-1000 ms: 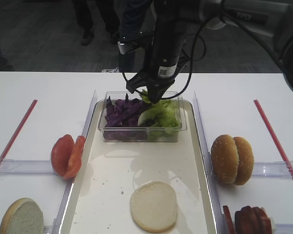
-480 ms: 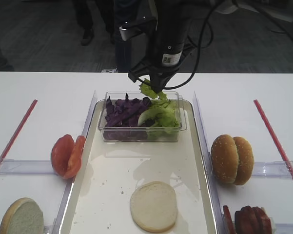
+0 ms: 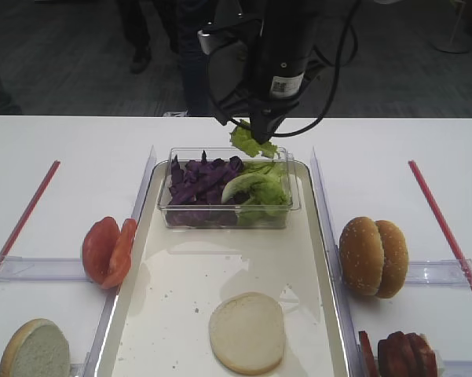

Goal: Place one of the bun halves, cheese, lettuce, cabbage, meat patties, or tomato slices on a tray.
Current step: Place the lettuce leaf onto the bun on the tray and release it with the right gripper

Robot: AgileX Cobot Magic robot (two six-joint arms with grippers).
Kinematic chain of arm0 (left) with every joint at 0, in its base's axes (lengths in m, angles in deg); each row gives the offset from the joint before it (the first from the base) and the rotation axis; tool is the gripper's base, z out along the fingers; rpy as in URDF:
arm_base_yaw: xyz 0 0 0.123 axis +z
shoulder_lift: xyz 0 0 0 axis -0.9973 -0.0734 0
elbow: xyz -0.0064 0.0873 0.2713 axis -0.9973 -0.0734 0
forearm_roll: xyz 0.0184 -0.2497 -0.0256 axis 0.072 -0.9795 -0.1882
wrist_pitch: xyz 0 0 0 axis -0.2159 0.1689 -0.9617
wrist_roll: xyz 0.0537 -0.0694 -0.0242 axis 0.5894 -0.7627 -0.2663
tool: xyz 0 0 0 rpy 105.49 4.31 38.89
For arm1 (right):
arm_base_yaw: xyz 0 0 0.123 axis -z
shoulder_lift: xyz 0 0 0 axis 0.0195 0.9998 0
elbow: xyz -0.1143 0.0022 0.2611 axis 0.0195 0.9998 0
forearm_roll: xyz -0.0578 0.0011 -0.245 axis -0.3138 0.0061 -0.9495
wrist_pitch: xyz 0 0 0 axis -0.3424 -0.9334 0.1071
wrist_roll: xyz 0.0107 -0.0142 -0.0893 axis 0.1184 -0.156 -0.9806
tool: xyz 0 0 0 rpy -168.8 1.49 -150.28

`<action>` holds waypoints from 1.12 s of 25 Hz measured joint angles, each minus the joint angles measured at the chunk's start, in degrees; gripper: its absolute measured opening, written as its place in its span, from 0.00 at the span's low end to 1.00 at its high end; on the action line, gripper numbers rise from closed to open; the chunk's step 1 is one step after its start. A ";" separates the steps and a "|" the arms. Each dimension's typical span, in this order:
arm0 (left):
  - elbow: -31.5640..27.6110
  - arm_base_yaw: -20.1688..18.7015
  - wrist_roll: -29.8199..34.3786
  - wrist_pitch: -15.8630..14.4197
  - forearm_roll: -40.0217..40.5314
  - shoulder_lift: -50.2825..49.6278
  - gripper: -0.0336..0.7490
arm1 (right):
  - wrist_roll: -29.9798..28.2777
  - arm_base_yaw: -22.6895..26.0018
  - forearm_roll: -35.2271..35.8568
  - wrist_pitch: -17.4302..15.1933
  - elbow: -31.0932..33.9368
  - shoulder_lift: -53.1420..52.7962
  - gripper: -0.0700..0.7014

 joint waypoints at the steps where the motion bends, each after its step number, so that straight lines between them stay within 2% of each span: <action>1: 0.00 0.00 0.00 0.00 0.00 0.00 0.41 | 0.00 0.00 -0.15 0.00 1.13 -0.86 0.13; 4: 0.00 0.00 0.00 0.00 0.00 0.00 0.41 | -0.12 0.00 -0.56 -0.11 4.24 -3.28 0.13; 12: 0.00 0.00 0.00 0.00 0.00 0.00 0.41 | -0.12 -1.94 -1.33 -0.11 7.29 -9.03 0.13; 28: 0.00 0.00 0.00 0.00 0.00 0.00 0.41 | 2.43 -9.40 -0.79 -0.11 27.08 -24.70 0.13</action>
